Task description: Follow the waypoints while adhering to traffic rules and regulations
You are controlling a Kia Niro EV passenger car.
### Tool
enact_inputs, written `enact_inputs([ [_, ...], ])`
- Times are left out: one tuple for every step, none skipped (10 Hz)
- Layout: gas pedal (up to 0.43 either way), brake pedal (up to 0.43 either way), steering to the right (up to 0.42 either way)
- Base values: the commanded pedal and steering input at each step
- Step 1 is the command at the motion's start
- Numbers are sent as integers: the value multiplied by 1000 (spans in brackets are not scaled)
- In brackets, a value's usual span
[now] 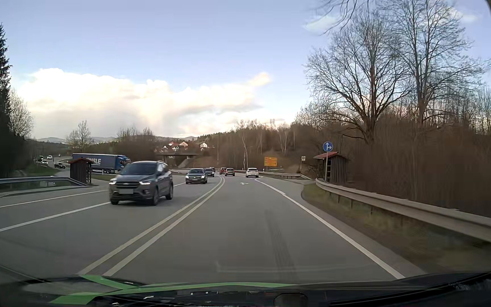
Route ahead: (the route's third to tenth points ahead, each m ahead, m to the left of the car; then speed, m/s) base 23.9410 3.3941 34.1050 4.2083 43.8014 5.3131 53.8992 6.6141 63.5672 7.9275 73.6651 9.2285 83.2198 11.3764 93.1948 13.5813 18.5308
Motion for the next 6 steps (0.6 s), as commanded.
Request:
enact_inputs([
  [0, 195, -11],
  [0, 195, -12],
  [0, 195, -13],
  [0, 195, -14],
  [0, 195, -15],
  [0, 195, -16],
])
